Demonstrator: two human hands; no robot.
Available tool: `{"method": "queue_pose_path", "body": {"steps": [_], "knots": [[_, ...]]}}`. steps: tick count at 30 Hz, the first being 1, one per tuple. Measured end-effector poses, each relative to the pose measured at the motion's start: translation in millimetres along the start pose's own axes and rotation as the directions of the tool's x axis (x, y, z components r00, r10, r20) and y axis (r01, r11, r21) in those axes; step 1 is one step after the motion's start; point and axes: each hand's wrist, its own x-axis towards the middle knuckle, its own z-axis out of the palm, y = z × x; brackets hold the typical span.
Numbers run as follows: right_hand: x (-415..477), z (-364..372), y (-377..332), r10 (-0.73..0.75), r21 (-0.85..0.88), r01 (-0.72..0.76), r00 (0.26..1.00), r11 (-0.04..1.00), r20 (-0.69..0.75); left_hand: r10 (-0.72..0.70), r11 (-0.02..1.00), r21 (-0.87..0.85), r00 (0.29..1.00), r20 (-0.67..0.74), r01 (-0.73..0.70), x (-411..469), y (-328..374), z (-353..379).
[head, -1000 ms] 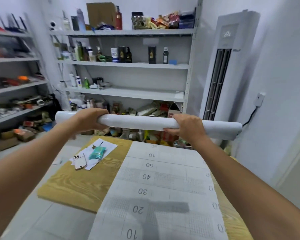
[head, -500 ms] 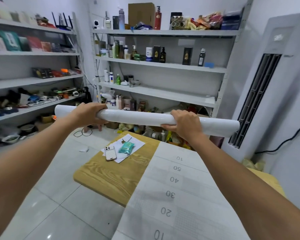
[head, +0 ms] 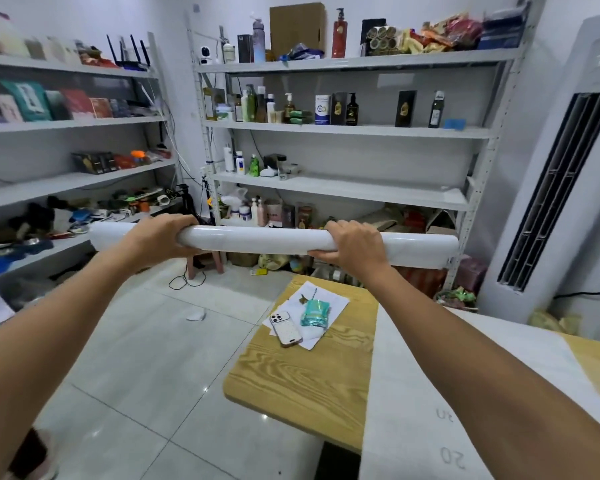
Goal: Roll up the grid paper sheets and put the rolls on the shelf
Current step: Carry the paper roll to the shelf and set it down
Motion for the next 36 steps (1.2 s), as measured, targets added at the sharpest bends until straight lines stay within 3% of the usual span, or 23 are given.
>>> {"method": "queue_pose_path", "body": {"steps": [11, 23, 28, 36], "knots": [[64, 91, -75, 0.018, 0.039, -0.022, 0.994, 0.999, 0.112, -0.056, 0.998, -0.034, 0.998, 0.036, 0.057, 22, -133, 54], [210, 245, -79, 0.127, -0.043, -0.123, 0.987, 0.991, 0.098, 0.047, 0.998, -0.036, 0.999, 0.006, -0.047, 191, -288, 108], [254, 280, -75, 0.168, -0.078, -0.163, 0.984, 0.984, 0.063, 0.097, 0.995, 0.018, 0.994, -0.044, -0.096, 250, -323, 113], [285, 356, -43, 0.305, -0.176, -0.28, 0.942, 0.944, 0.141, 0.187, 0.98, -0.07, 0.982, 0.011, -0.185, 359, -360, 193]]}}
